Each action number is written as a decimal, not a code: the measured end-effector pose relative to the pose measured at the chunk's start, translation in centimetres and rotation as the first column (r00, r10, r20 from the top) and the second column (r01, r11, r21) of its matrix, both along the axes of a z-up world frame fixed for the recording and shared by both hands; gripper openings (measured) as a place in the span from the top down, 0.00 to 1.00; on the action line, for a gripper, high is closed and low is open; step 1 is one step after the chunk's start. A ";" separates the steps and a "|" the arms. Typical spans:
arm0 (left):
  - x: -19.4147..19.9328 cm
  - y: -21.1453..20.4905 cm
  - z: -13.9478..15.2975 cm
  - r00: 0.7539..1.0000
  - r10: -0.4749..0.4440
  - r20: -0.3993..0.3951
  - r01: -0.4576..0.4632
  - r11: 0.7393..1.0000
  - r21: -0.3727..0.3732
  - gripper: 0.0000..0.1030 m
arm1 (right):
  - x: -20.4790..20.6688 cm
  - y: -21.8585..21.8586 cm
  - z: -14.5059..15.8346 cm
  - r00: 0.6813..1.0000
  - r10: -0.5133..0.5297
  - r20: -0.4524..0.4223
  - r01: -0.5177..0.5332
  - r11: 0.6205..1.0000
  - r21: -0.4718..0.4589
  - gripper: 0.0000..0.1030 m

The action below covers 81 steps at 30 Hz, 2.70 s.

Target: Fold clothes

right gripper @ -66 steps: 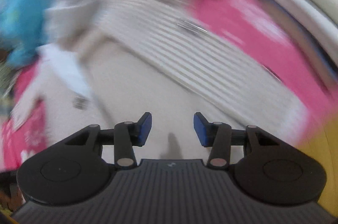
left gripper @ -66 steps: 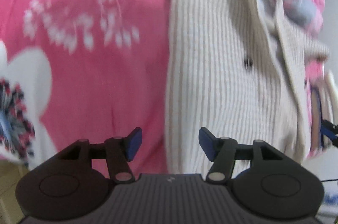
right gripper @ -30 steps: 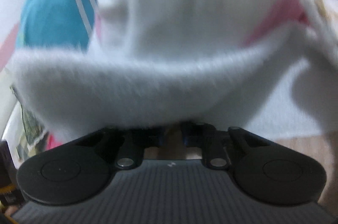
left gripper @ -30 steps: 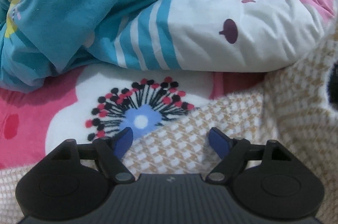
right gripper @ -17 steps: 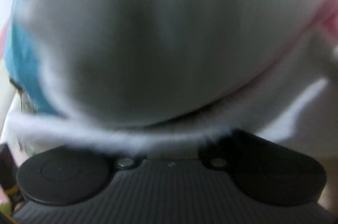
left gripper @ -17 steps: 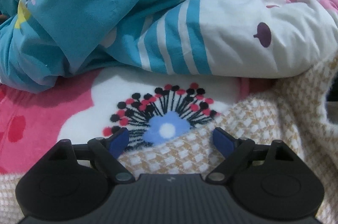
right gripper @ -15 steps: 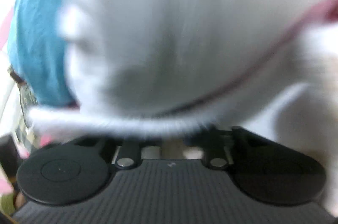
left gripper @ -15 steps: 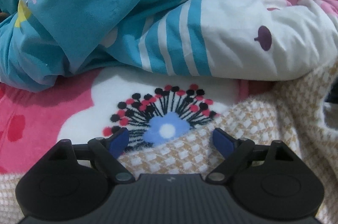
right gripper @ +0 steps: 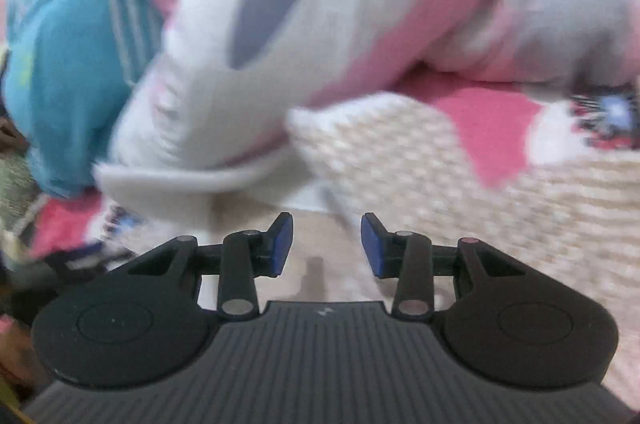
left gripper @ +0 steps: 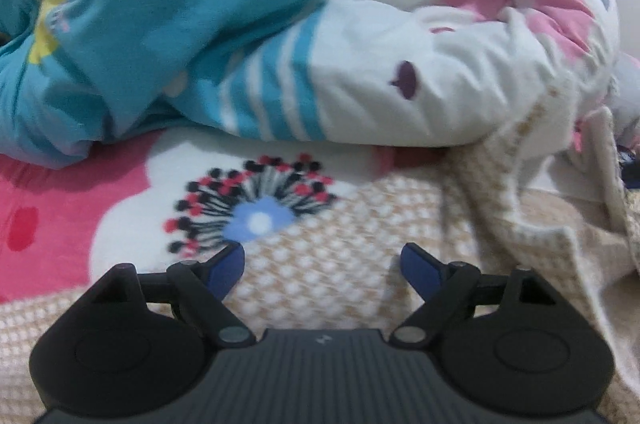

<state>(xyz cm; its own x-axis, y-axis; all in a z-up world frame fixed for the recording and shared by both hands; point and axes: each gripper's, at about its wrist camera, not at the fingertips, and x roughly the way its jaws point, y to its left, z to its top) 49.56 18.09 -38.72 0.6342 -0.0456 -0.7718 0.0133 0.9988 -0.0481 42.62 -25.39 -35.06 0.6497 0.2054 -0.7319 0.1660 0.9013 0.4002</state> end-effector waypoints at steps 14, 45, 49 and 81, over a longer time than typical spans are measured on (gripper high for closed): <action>1.1 -2.1 -1.6 1.000 0.014 -0.004 -0.014 0.999 0.036 0.16 | 8.7 2.9 -6.5 0.964 -0.239 -0.115 0.193 0.930 -0.312 0.85; 0.9 -2.5 -2.2 0.997 0.063 0.047 -0.068 0.992 0.111 0.11 | 12.8 9.9 -7.6 0.972 0.167 0.165 -0.153 0.984 -0.092 0.87; 1.1 -2.1 -2.3 0.996 0.077 0.045 -0.081 0.993 0.089 0.10 | 13.2 9.6 -8.1 0.972 0.119 0.202 -0.114 0.993 -0.039 0.92; 2.6 -13.6 0.3 0.938 -0.326 0.115 0.344 0.914 -0.214 0.40 | -11.8 5.3 -1.2 0.971 -0.241 0.009 0.239 0.967 0.089 0.97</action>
<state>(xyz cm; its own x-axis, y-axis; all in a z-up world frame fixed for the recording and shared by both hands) 52.20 4.44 -38.38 0.6069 -0.4341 -0.6657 0.3582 0.8971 -0.2585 30.78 -20.11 -36.28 0.7013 0.1035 -0.7053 0.3648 0.7979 0.4799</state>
